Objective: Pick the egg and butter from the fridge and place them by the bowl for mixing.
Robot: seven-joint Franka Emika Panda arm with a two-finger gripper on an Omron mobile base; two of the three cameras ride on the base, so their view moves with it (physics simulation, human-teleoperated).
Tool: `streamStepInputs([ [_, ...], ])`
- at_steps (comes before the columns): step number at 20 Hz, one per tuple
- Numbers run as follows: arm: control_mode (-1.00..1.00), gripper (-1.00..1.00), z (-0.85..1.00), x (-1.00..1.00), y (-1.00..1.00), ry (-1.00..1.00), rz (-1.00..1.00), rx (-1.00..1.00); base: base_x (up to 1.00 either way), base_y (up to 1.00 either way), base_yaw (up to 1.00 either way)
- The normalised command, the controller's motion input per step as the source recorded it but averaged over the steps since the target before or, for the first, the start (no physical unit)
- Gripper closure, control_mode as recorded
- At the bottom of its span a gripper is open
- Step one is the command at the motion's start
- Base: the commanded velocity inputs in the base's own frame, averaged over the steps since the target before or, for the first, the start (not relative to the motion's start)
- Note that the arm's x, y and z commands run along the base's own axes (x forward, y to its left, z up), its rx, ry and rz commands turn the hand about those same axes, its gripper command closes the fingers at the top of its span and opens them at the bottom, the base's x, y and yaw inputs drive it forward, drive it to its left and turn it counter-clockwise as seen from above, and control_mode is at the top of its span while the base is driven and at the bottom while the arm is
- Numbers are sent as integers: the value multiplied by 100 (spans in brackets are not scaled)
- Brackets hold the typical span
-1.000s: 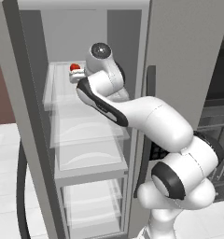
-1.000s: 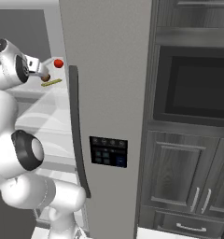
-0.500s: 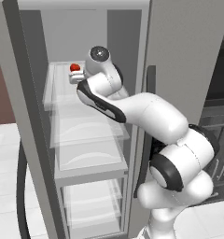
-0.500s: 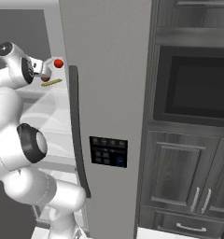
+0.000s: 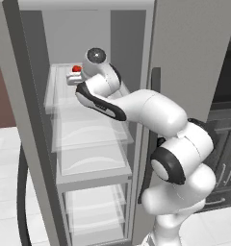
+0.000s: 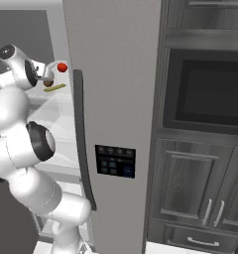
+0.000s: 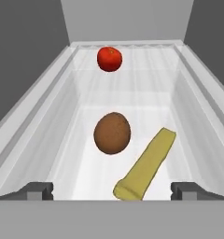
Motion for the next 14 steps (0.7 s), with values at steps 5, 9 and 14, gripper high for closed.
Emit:
streamStepInputs([
  [5, -100, -100, -9, 20, 17, 0, 0, 0, 0, 0, 0],
  [9, -100, -100, -15, 24, 9, 0, -1, 0, 0, 0, 0],
  [14, -100, -100, -13, 26, 0, 0, -4, -2, 0, 0, 0],
])
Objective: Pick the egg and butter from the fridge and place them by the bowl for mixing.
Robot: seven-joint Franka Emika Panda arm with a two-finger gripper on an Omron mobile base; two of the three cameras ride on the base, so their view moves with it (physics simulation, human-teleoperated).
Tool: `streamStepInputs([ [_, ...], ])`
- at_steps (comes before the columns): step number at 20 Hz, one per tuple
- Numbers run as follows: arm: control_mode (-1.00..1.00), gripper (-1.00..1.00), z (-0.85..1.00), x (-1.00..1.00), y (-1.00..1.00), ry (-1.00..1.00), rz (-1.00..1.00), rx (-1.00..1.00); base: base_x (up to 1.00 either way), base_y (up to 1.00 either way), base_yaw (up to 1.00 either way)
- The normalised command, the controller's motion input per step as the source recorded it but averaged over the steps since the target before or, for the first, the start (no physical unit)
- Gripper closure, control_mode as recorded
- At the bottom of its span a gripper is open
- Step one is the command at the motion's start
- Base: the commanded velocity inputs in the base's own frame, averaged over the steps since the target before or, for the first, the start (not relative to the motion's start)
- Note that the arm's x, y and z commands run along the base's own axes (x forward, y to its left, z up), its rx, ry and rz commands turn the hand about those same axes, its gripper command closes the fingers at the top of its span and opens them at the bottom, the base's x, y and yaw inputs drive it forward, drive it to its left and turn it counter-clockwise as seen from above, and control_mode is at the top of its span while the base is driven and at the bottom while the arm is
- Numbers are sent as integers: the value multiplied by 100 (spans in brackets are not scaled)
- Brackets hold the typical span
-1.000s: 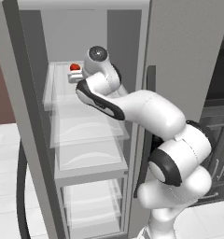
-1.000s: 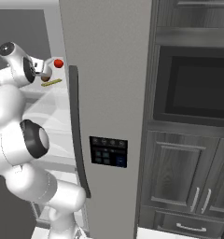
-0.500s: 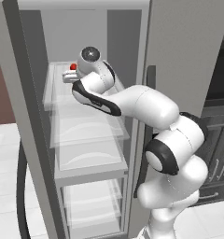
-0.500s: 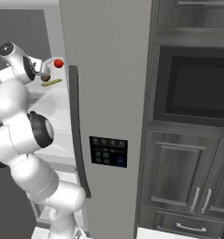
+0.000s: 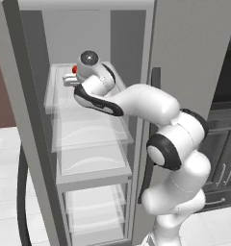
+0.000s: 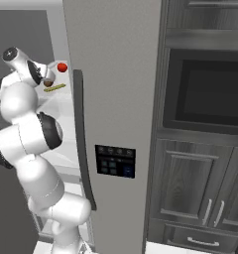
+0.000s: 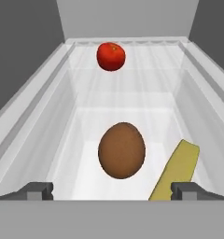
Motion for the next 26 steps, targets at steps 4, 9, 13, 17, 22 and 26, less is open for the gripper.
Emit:
streamStepInputs([
  [4, -100, -100, -10, 21, 0, 0, -7, -5, 0, 0, 0],
  [9, -100, -100, -5, 22, 2, 1, -7, -3, 0, 0, 0],
  [13, -100, -100, -9, 24, 0, 2, -7, -1, 0, 0, 0],
  [17, -100, -100, -7, 22, 2, 1, -6, 0, 0, 0, 0],
  [22, -100, -100, -12, 19, 2, 0, -3, 0, 0, 0, 0],
  [26, -100, 100, -24, 11, 7, 3, -3, 0, 0, 0, 0],
])
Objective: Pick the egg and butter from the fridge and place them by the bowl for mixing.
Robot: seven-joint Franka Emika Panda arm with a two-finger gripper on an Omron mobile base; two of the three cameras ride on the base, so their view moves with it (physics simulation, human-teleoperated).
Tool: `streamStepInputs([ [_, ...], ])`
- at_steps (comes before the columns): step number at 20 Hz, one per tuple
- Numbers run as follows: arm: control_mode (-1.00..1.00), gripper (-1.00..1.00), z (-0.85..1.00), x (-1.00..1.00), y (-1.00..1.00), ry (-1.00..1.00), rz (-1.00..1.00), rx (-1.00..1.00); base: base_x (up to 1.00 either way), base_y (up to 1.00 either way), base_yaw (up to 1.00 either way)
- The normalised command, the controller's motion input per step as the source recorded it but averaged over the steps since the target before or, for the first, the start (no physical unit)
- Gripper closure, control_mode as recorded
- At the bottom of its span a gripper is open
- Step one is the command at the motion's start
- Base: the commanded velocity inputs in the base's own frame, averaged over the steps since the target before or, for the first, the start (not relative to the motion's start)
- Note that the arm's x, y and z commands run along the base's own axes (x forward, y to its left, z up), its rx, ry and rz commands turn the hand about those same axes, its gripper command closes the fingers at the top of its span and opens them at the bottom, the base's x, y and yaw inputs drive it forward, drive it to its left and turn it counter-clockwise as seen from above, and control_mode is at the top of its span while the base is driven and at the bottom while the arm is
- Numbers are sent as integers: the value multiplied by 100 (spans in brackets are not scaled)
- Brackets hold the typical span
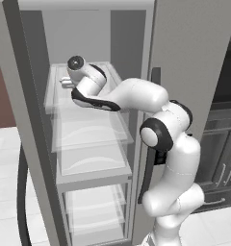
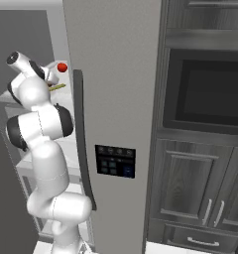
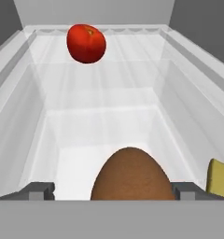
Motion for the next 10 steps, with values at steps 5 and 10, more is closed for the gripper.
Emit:
streamStepInputs([
  [5, -100, 100, -34, 1, -1, 6, 0, 0, 0, 0, 0],
  [10, -100, 100, -7, -16, 3, -1, 0, 0, 0, 0, 0],
])
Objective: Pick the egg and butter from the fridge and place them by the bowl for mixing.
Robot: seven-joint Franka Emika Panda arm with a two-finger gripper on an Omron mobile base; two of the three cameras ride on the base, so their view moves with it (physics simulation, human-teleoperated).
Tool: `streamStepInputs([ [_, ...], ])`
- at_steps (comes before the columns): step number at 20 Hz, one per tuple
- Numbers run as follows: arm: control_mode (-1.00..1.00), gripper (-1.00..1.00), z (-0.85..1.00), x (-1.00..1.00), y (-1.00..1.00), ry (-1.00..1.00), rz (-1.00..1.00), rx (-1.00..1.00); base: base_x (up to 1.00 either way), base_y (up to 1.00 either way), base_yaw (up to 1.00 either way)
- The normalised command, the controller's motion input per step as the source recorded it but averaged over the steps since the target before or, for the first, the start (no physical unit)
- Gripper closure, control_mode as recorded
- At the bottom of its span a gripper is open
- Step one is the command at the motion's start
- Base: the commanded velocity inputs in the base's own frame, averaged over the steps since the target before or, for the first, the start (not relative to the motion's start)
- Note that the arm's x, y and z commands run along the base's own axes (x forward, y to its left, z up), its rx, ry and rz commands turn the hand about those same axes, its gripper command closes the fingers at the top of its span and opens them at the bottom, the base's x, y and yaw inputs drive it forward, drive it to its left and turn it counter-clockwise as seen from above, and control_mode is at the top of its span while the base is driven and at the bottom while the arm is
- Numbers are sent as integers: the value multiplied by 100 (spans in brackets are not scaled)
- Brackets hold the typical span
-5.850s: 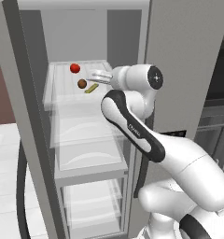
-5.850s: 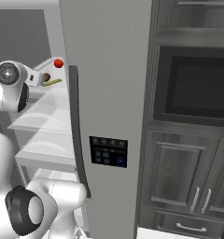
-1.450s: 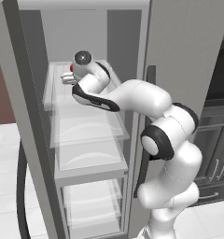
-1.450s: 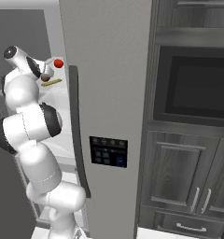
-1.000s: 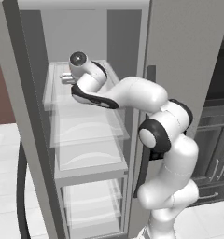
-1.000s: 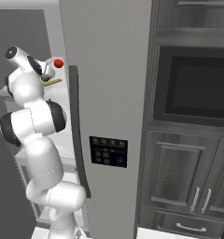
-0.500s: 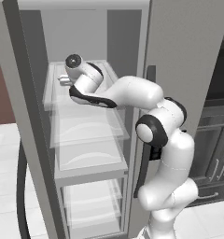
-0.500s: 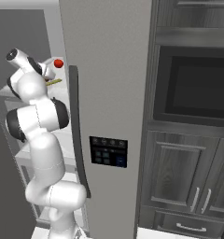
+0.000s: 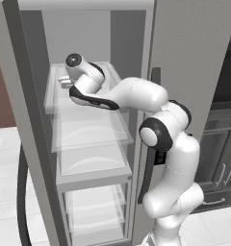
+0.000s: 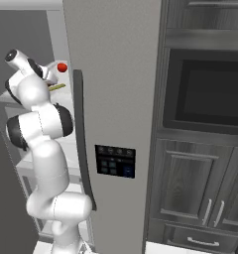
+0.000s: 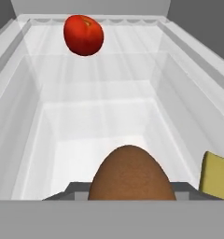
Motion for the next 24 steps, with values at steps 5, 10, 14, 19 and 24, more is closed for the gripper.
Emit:
streamStepInputs([
  [5, -100, 100, 0, -55, 6, -11, 0, 0, 0, 0, 0],
  [10, -100, 100, 2, -64, -2, -6, 1, 0, 0, 0, 0],
  [14, -100, 100, 13, -62, -14, -4, 0, 8, 0, 0, 0],
  [19, -100, 100, 22, -72, -18, 0, 0, 19, 0, 0, 0],
  [24, -100, 100, 16, -78, -23, 0, 0, 19, 0, 0, 0],
])
